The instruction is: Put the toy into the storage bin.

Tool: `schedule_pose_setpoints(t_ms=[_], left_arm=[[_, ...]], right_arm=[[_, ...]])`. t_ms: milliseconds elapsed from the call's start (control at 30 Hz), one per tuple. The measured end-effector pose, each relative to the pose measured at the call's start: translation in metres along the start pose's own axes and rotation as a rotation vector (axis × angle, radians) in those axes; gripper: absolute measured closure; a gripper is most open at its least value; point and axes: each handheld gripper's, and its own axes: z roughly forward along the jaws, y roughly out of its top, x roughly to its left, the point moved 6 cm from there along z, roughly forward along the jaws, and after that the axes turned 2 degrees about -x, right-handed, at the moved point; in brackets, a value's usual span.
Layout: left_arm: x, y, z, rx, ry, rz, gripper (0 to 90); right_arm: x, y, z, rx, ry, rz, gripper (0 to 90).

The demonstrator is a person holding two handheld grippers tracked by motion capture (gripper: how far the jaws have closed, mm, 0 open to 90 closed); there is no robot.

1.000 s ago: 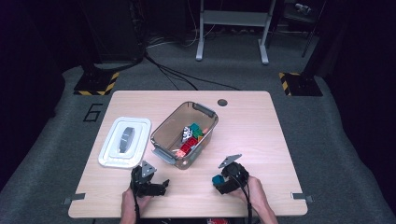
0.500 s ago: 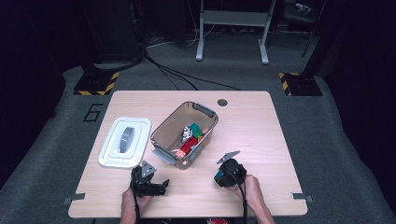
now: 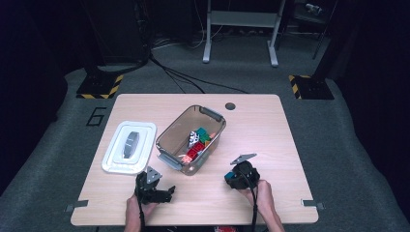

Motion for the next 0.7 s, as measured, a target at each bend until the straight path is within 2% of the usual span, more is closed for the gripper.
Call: schedule_pose_setpoints(t_ms=[67, 200, 267, 367, 700], left_arm=[[0.000, 0.000, 0.000, -0.002, 0.000, -0.004, 5.4], [0.000, 0.000, 0.000, -0.003, 0.001, -0.005, 5.4], [0.000, 0.000, 0.000, -0.002, 0.001, -0.004, 5.4], [0.000, 0.000, 0.000, -0.001, 0.001, -0.004, 5.4], [0.000, 0.000, 0.000, 0.001, -0.003, -0.002, 5.4]], right_arm=[[-0.003, 0.004, -0.001, -0.019, -0.009, 0.023, 58.5], [-0.010, 0.013, -0.004, -0.031, -0.002, 0.040, 58.5], [-0.013, 0.019, -0.007, -0.043, -0.014, 0.047, 58.5], [-0.016, 0.028, -0.012, -0.049, -0.005, 0.051, 58.5], [-0.021, 0.060, -0.027, -0.086, -0.016, 0.048, 58.6]])
